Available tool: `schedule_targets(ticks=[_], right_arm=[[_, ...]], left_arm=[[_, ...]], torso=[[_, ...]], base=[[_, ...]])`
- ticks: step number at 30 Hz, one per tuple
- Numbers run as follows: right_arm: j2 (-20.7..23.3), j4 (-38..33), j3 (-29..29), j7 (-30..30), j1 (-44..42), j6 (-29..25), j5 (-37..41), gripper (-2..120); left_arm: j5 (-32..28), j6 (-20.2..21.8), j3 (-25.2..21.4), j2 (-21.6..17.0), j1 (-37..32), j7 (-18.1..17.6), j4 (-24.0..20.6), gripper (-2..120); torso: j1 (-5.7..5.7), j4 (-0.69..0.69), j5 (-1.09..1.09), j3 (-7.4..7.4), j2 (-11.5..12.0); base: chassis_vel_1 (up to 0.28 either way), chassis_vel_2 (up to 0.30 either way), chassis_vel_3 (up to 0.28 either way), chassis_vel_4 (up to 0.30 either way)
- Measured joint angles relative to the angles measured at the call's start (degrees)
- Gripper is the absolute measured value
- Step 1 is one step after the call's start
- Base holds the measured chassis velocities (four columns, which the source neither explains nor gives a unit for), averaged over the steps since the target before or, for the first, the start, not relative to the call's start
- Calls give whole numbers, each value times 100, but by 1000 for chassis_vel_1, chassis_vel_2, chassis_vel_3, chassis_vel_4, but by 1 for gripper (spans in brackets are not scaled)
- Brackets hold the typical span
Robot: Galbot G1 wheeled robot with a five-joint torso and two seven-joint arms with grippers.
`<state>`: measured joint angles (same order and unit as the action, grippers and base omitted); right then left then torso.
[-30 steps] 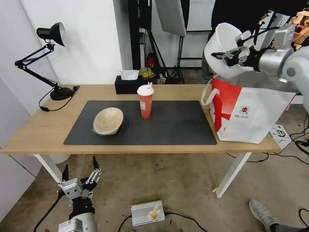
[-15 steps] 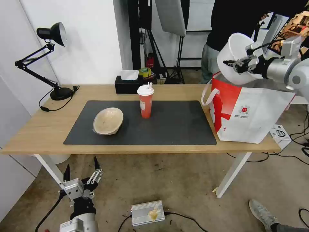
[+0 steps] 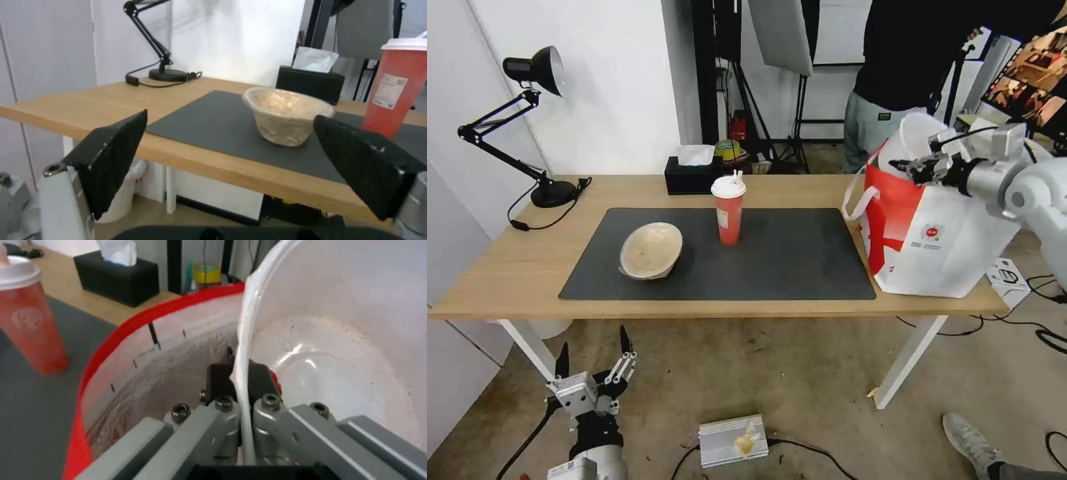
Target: Pick up the trash from the table and place it into the takeout bag.
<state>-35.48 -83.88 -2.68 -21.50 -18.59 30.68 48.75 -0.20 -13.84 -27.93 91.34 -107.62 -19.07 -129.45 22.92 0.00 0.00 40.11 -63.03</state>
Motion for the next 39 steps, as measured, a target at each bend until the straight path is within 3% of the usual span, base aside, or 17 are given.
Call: schedule_targets(ticks=[39], right_arm=[[-565,-208,-89,573,-216,329,1018,0]], left_arm=[[66,12,31,6,161,-23,305,100]], torso=[[0,0,1,0,0]], base=[[0,0,0,0]])
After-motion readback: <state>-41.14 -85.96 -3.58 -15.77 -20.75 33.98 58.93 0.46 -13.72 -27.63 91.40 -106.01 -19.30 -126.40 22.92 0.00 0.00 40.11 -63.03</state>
